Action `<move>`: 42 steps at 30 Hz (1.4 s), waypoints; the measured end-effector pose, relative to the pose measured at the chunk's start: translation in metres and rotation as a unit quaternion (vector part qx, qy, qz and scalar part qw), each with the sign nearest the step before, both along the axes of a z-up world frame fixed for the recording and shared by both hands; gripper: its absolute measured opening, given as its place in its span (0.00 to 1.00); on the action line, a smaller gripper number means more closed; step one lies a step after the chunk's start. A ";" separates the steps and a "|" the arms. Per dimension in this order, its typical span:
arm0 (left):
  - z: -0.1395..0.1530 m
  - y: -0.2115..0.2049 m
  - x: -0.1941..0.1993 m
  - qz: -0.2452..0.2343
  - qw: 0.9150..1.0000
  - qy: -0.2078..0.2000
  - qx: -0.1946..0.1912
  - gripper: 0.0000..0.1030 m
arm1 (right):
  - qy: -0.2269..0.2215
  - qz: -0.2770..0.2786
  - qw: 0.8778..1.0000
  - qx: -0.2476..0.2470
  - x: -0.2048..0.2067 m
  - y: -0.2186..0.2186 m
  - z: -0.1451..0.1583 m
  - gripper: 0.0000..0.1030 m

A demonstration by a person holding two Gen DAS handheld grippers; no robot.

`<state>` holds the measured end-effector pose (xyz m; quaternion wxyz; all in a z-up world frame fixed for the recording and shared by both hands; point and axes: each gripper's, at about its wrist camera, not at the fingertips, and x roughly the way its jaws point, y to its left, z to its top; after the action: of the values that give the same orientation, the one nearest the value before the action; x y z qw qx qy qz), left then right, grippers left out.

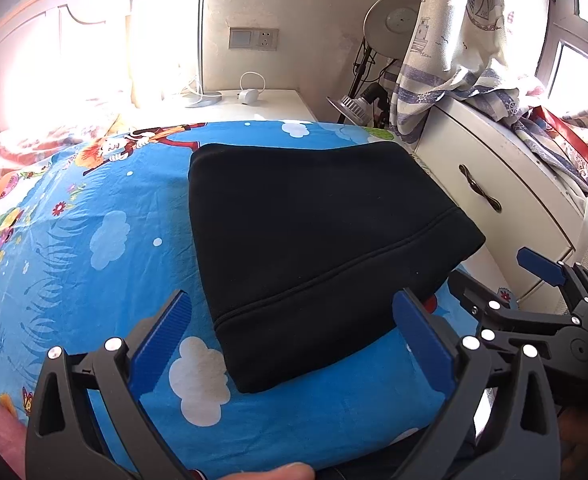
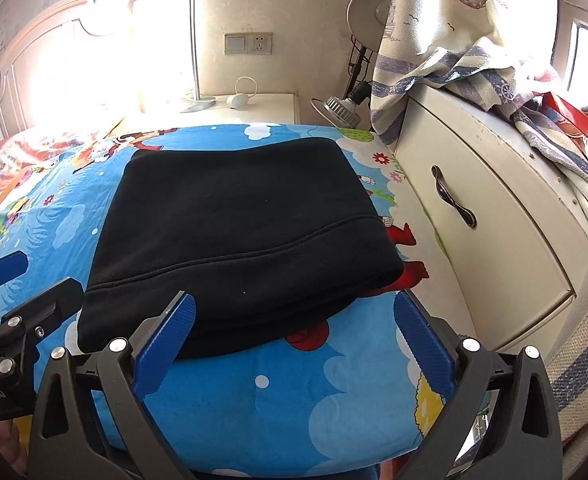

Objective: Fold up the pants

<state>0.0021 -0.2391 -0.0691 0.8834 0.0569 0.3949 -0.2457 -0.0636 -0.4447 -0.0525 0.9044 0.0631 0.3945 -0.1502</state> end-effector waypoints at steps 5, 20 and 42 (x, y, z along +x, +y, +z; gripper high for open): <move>0.001 -0.001 -0.001 0.001 1.000 -0.006 0.004 0.98 | 0.000 0.000 1.000 0.001 0.000 -0.001 0.000 0.93; 0.003 0.001 0.000 0.002 1.000 -0.010 0.000 0.98 | -0.003 0.001 1.000 0.001 -0.001 0.000 0.001 0.93; 0.002 0.000 -0.002 -0.001 1.000 -0.006 -0.002 0.98 | -0.004 0.001 1.000 0.003 -0.002 -0.002 0.001 0.93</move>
<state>0.0002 -0.2391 -0.0672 0.8856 0.0573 0.3892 -0.2471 -0.0657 -0.4463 -0.0512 0.9059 0.0659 0.3912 -0.1481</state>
